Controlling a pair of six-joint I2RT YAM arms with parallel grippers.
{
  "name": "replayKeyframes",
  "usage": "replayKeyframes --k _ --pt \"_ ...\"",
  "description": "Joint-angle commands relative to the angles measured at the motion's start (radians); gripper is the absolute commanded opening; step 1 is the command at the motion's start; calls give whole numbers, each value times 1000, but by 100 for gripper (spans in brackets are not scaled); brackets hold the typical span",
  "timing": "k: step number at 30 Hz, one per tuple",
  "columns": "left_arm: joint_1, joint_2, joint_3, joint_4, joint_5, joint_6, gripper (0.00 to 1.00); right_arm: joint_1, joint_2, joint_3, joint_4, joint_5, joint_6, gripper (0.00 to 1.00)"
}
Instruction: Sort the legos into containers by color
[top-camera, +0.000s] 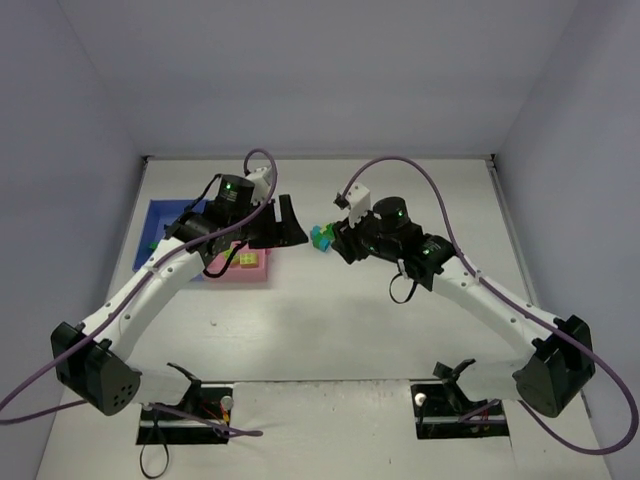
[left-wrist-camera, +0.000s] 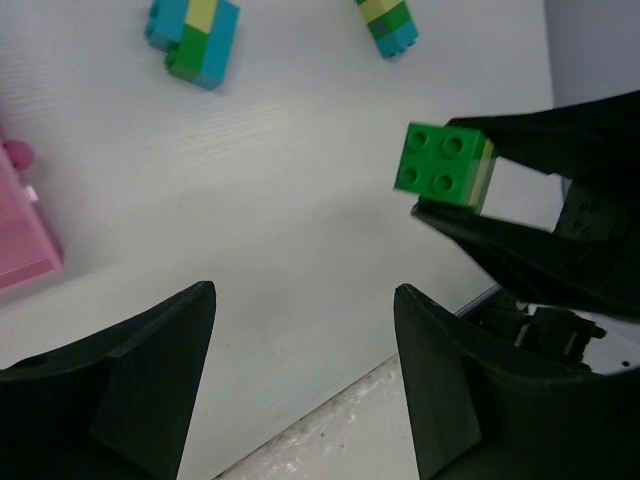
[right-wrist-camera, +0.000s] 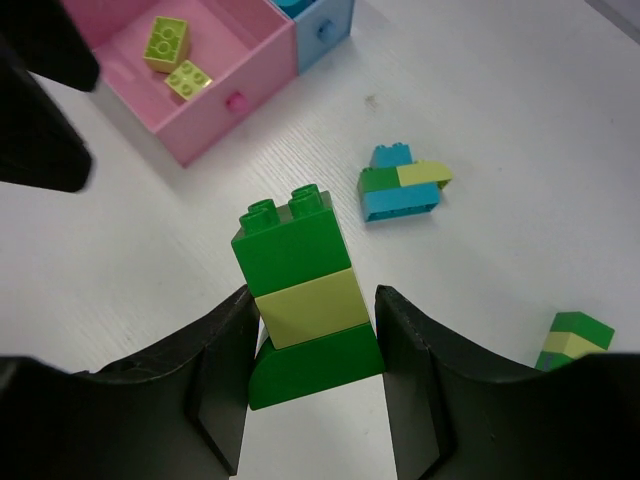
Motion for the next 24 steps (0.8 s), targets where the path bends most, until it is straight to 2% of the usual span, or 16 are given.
replayKeyframes --k 1,8,16,20,24 --pt "-19 9 60 156 71 -80 65 31 -52 10 66 -8 58 0" --pt "-27 44 60 254 166 -145 65 66 -84 1 89 -17 83 0" --pt "-42 73 30 313 188 -146 64 68 -78 -1 106 -32 80 0" --pt "-44 90 25 340 201 -148 57 66 -64 6 114 -41 80 0" --pt "-44 113 27 351 215 -142 54 66 -56 13 120 -63 78 0"
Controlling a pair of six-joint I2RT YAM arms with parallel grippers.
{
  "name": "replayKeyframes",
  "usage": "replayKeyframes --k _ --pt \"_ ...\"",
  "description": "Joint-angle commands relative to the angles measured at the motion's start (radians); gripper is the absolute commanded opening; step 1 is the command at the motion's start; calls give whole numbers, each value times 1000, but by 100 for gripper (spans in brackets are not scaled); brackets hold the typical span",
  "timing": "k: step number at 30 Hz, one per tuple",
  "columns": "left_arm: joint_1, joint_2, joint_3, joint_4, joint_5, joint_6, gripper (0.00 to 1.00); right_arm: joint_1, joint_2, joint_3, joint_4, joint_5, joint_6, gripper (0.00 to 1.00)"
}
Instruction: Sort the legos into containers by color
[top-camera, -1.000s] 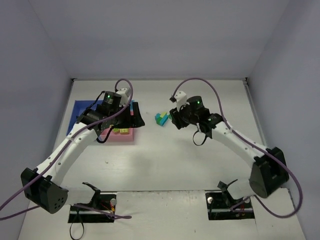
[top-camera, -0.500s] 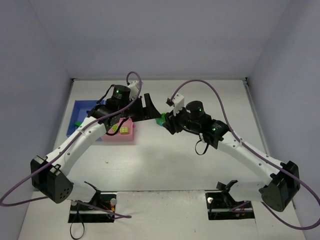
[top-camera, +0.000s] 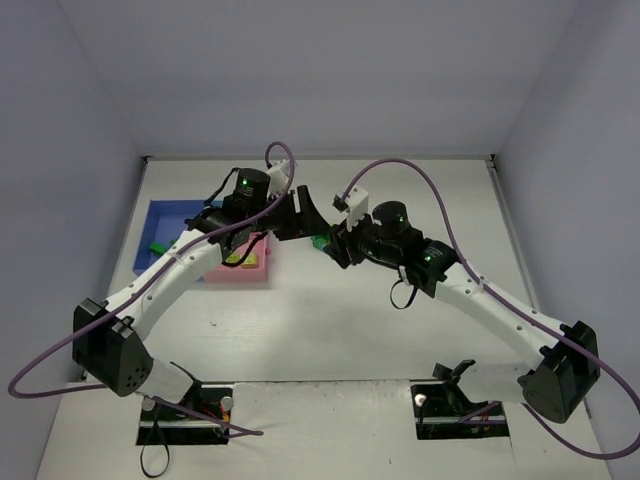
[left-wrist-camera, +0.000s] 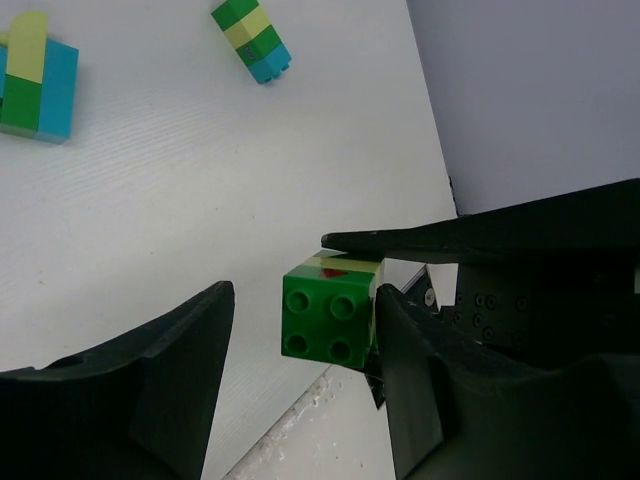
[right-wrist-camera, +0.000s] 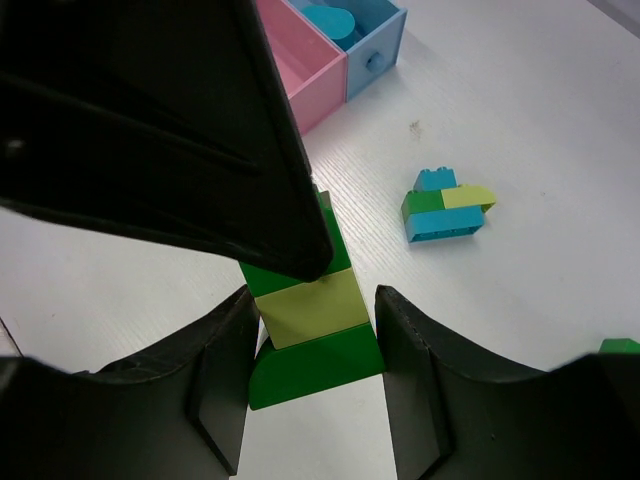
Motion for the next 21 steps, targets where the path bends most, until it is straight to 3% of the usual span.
replayKeyframes --k 1,8,9,10,21 --pt "-4 5 19 85 37 -6 52 7 -5 27 93 -36 3 0" --pt "-4 25 23 113 86 0 14 5 1 27 95 -27 -11 0" --pt "-4 25 25 111 95 3 3 4 0 24 95 -22 -14 0" --pt "-3 26 26 110 108 6 0 0 0 19 95 -17 -15 0" --pt "95 9 55 33 180 78 0 -39 -37 -70 82 -13 -38 0"
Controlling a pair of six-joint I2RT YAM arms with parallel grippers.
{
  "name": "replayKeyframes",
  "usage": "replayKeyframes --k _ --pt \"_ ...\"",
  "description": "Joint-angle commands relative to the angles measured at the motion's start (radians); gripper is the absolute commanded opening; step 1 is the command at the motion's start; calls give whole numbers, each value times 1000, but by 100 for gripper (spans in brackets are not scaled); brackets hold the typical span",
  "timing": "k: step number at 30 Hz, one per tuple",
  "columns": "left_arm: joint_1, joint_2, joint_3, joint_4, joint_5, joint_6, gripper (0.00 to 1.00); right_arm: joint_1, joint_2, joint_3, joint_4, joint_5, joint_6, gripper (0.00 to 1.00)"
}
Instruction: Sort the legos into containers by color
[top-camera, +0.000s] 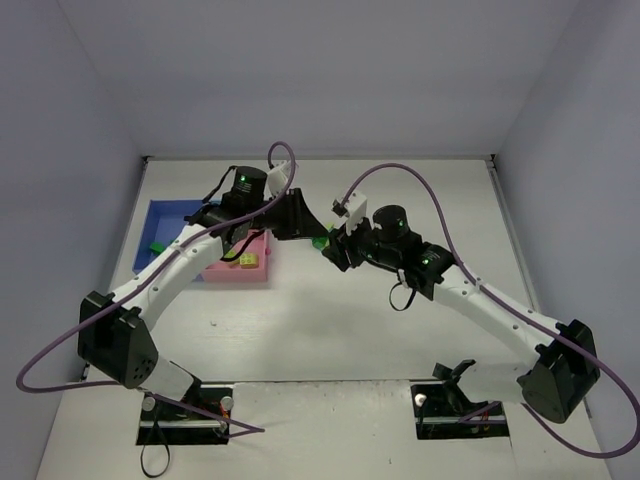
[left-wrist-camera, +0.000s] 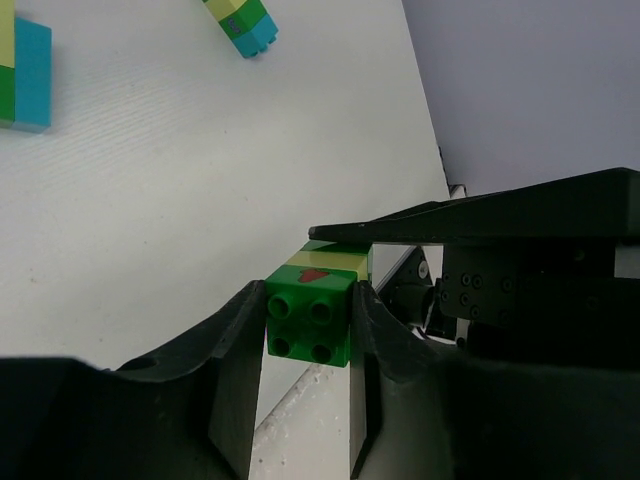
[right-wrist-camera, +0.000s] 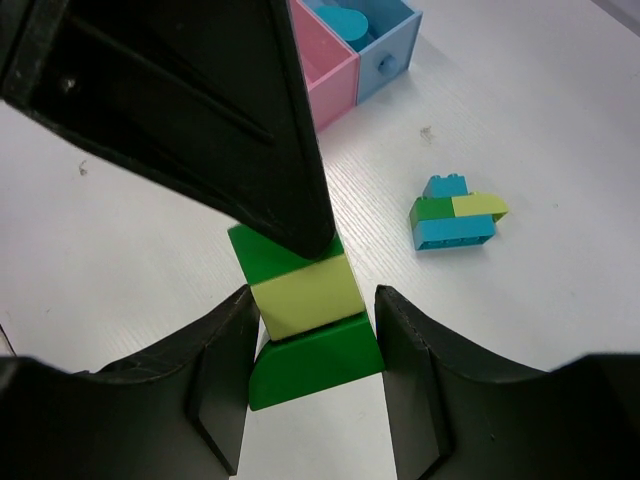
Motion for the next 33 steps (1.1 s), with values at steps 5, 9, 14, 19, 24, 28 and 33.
replayKeyframes --k 5,9,14,19,24,28,33 --pt "100 -46 82 -23 92 81 0 -36 -55 -43 17 21 -16 0" --pt "140 -61 83 -40 98 98 0 -37 -55 -49 11 18 -14 0" --pt "224 -78 94 -134 43 152 0 -37 -41 -40 11 7 -5 0" --pt "270 -93 100 -172 14 170 0 -37 25 -38 8 18 1 0" --pt "295 -125 65 -167 10 166 0 -37 68 -57 37 31 54 0" --pt "295 -141 16 -137 38 150 0 -37 140 -52 16 58 76 0" --pt "292 -171 -72 -71 67 106 0 -36 250 -74 17 75 148 3"
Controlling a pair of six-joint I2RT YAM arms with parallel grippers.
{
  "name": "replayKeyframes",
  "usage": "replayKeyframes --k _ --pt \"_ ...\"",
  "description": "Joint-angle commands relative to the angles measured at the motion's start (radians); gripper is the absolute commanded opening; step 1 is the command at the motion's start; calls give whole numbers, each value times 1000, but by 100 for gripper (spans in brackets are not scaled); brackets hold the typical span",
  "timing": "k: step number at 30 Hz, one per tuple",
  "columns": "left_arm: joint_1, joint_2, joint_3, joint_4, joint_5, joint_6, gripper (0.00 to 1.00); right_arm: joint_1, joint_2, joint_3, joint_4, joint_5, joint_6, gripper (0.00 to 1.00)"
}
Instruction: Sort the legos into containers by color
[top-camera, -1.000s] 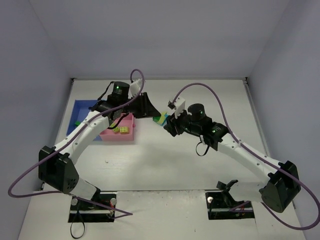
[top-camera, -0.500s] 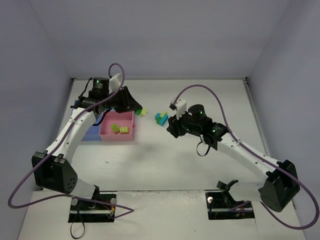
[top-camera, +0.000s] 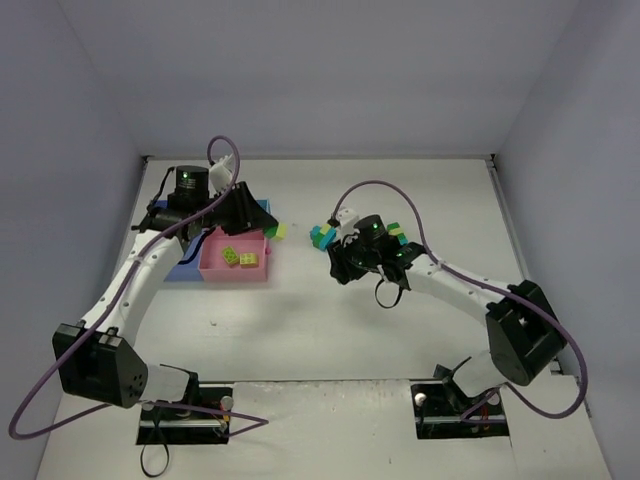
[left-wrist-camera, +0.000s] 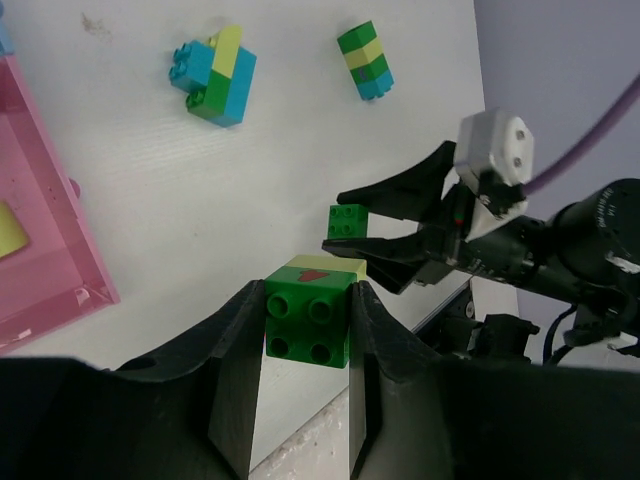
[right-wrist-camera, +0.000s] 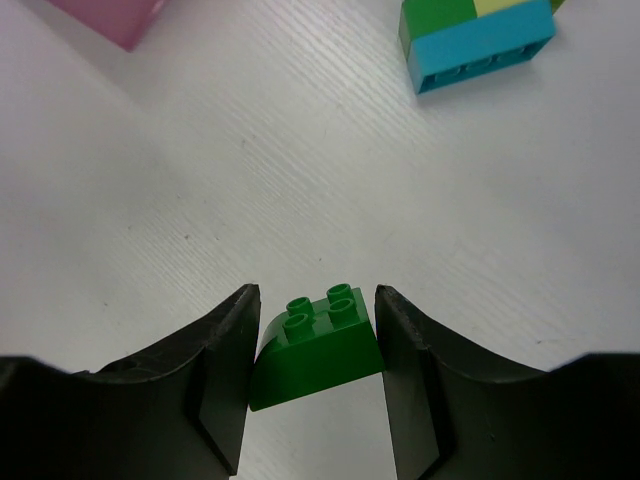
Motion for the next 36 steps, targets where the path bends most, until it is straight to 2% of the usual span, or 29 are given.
replayKeyframes --k 1,7,9,10,13,17,19,22,28,36 --pt "1 -40 -29 82 37 -24 0 2 57 -9 44 28 59 5" --pt "-19 -48 -61 83 23 -21 0 6 217 48 30 44 75 15" --pt "-28 -51 -66 76 9 -19 0 6 246 80 12 48 84 23" --pt "-31 -52 -66 76 8 -21 0 9 273 89 0 56 94 30" --pt "-42 -57 -75 75 0 -22 0 10 297 105 -8 73 105 40" --pt "-52 -62 -78 61 -3 -15 0 13 206 99 9 39 72 59" --pt "-58 -63 -80 58 -6 -13 0 16 118 94 21 21 43 79" --pt "-65 -63 -77 56 -2 -13 0 16 0 92 23 -14 -5 90" --pt "-120 -42 -35 37 -5 -10 0 29 -194 143 18 -139 -94 91" --pt "-195 -19 23 23 -11 -24 0 56 -207 243 -46 -239 -157 89"
